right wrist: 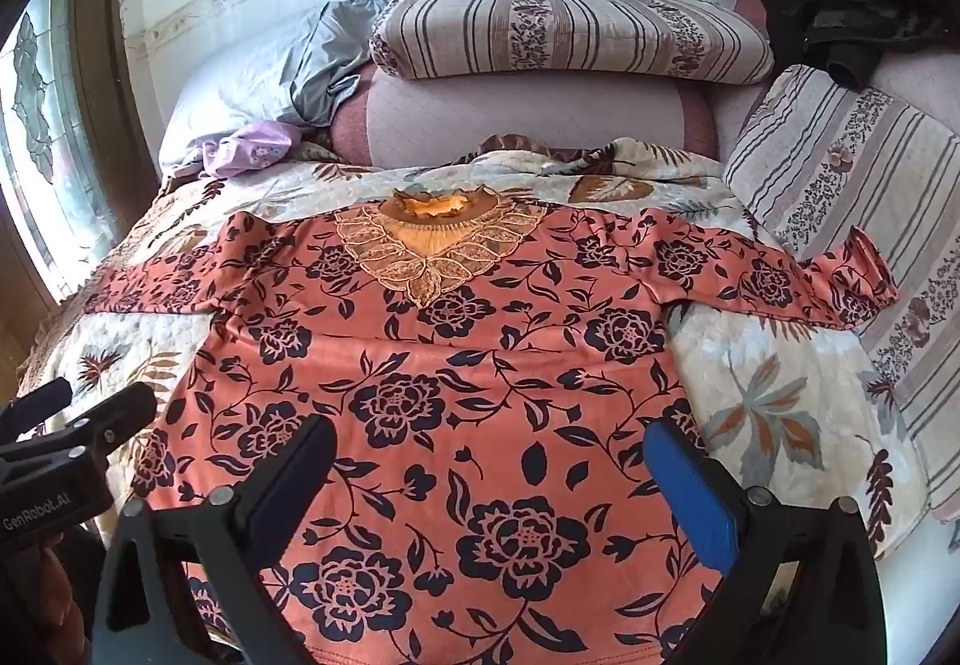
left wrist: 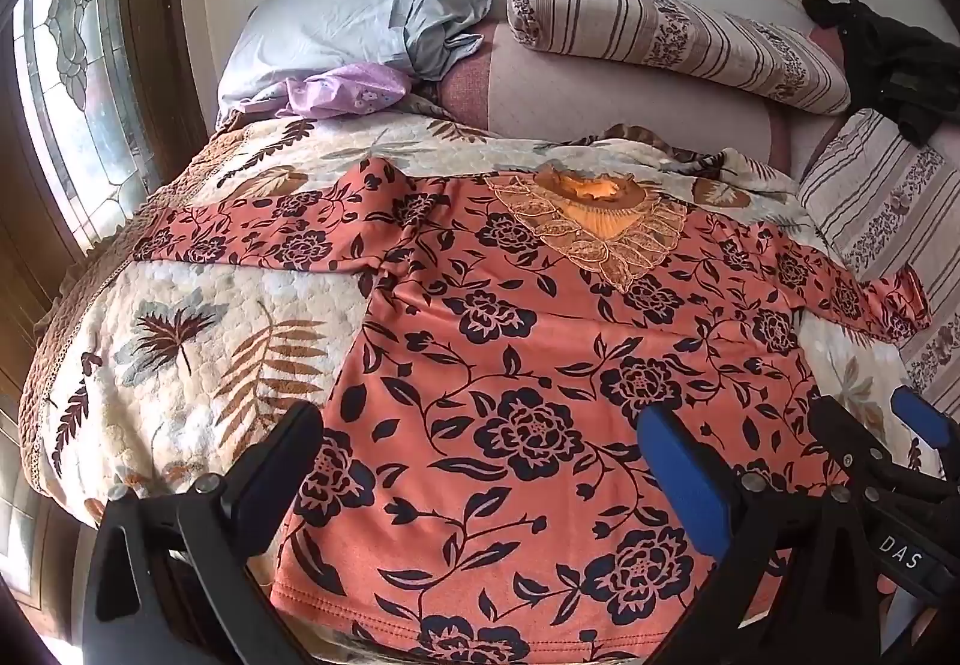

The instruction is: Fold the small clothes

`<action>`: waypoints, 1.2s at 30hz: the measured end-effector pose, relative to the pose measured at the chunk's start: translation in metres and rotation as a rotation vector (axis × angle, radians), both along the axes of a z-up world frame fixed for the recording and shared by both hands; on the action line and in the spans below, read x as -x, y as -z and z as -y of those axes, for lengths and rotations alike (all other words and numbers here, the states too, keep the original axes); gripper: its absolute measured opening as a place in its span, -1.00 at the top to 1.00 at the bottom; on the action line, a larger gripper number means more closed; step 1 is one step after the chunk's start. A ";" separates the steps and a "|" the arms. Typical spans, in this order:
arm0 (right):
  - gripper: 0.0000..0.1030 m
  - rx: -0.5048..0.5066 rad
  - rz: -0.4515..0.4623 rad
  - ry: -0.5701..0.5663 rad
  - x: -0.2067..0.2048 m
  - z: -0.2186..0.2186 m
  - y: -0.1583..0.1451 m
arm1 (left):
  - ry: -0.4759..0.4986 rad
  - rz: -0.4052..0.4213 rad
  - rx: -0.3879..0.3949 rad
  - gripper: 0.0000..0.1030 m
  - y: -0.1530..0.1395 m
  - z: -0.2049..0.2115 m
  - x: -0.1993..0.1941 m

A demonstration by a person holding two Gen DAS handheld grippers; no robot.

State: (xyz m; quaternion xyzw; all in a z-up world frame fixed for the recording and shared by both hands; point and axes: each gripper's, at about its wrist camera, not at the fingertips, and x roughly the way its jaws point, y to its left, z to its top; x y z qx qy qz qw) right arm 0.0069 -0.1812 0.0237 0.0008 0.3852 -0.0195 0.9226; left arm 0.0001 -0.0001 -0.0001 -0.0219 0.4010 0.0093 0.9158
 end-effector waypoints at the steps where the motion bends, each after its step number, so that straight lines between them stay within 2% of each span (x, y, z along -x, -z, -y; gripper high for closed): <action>1: -1.00 0.000 0.000 -0.001 0.000 0.000 0.000 | 0.000 -0.001 -0.001 -1.00 0.000 0.000 0.000; 36: -1.00 0.004 -0.013 -0.015 -0.005 -0.006 0.003 | -0.004 0.011 0.007 -1.00 0.003 -0.002 -0.003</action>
